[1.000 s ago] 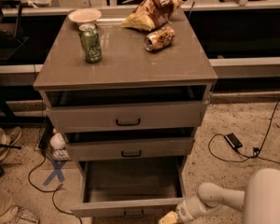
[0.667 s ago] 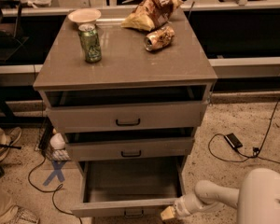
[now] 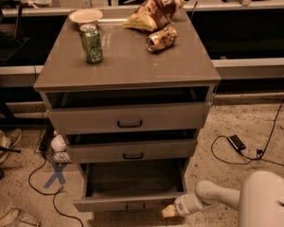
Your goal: Close bottom drawer
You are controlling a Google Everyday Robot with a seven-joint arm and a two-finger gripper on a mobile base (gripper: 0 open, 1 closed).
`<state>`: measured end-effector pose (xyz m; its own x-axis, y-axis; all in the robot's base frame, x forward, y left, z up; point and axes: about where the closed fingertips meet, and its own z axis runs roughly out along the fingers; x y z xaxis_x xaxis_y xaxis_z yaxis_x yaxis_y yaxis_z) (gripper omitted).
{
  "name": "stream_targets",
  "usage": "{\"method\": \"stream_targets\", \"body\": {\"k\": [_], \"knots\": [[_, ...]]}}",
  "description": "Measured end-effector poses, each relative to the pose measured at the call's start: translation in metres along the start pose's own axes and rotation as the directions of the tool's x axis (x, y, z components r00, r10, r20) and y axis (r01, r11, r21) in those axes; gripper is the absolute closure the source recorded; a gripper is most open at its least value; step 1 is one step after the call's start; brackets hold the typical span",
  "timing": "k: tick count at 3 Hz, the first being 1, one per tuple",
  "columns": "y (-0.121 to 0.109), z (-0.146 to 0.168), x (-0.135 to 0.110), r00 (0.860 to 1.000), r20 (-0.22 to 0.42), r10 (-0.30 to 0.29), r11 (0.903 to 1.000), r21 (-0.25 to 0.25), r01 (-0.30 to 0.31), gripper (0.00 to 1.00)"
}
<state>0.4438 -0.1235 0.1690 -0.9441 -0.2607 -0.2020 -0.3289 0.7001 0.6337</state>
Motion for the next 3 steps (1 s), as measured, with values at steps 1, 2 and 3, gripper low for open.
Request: {"method": "stream_targets", "body": {"k": [1,2,3], "knots": [[0.0,0.0,0.0,1.0,0.0,0.0,1.0,0.0,0.0,1.0],[-0.016,-0.002,-0.022,0.996,0.09,0.001,0.9998,0.022,-0.003,1.0],[-0.033,-0.004,-0.049,0.986,0.165,-0.007,0.9986,0.053,-0.002,1.0]]}}
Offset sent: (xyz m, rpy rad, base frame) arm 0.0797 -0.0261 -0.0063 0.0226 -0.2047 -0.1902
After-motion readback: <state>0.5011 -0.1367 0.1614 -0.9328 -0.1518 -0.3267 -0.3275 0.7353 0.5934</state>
